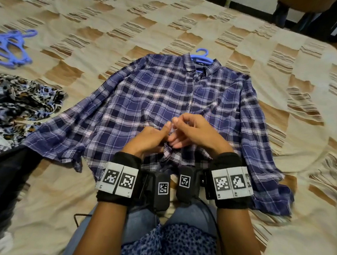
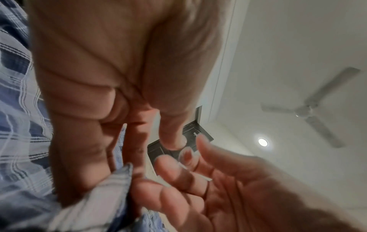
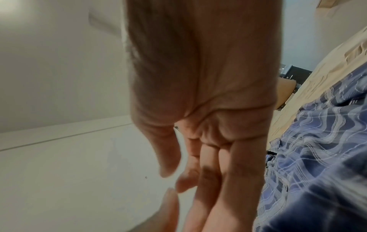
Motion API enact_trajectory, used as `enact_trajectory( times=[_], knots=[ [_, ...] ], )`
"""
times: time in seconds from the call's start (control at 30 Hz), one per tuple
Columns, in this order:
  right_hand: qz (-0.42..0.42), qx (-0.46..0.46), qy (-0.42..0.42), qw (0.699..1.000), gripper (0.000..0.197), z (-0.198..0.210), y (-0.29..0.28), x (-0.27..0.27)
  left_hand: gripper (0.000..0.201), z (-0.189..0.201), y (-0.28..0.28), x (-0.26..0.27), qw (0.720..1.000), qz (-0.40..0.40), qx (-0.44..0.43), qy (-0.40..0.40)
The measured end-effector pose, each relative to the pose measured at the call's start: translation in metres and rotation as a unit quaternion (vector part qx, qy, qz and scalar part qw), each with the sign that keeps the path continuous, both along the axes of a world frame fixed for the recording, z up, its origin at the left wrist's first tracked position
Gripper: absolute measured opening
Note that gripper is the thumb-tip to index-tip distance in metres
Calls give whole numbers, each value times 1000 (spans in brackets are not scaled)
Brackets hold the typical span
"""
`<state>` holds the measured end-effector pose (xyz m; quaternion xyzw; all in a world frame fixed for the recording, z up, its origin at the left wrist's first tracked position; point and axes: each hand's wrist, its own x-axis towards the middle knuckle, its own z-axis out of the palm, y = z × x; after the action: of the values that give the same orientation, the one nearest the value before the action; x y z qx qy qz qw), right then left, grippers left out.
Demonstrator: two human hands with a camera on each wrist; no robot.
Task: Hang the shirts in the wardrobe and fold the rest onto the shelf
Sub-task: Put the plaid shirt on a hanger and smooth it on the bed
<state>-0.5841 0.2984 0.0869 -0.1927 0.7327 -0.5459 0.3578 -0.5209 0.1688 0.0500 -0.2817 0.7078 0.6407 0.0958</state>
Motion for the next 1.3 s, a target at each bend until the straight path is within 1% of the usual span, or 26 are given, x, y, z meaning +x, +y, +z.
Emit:
enact_trajectory(
  times=[0.03,0.1,0.17,0.2,0.27,0.33,0.43,0.47,0.53,0.67,0.8,0.9,1.0,1.07,1.17,1.23,1.27,1.3],
  knots=[
    [-6,0,-5,1000,14,-1,-1,0,51,1,0,1,1000,-6,14,7],
    [-8,3,-2,1000,5,-3,0,-1,39,2,-2,5,998,-47,37,33],
    [-24,1,8,1000,2,-5,2,-4,15,3,-2,8,996,-66,40,46],
    [-42,3,19,999,2,-6,3,-6,5,2,-3,8,997,-56,40,47],
    [-75,21,49,996,3,-7,6,-9,17,1,-4,7,999,-29,16,43],
    [-73,67,64,993,6,-9,10,-12,27,1,-6,6,999,-29,-31,29],
    [-7,174,33,984,10,-14,11,-9,37,1,-5,6,997,-45,-56,-2],
    [14,197,23,980,12,-17,8,-7,42,0,-5,6,997,-43,-56,-8],
    [30,215,16,976,14,-23,2,-4,50,2,-3,6,997,-49,-57,-14],
    [18,206,2,978,18,-31,-4,-2,59,7,2,7,996,-77,-46,-11],
    [-15,175,2,985,21,-32,-1,-4,61,8,3,7,997,-64,-25,23],
    [-40,129,-1,991,24,-28,0,-5,60,8,1,8,997,-54,-10,52],
    [-51,74,-15,996,18,-23,4,-7,60,7,-1,8,997,-37,13,71],
    [-47,55,-23,997,13,-19,5,-8,58,8,-1,9,996,-34,22,79],
    [-45,66,-6,997,11,-16,4,-8,51,7,-1,7,995,-31,15,91],
    [-53,76,10,996,13,-17,2,-8,47,3,-1,4,996,-11,1,91],
    [-64,85,24,994,15,-19,2,-8,46,0,-1,2,997,3,-8,83],
    [-87,103,57,989,17,-20,2,-9,45,-4,-3,1,997,18,-27,66]
  ],
)
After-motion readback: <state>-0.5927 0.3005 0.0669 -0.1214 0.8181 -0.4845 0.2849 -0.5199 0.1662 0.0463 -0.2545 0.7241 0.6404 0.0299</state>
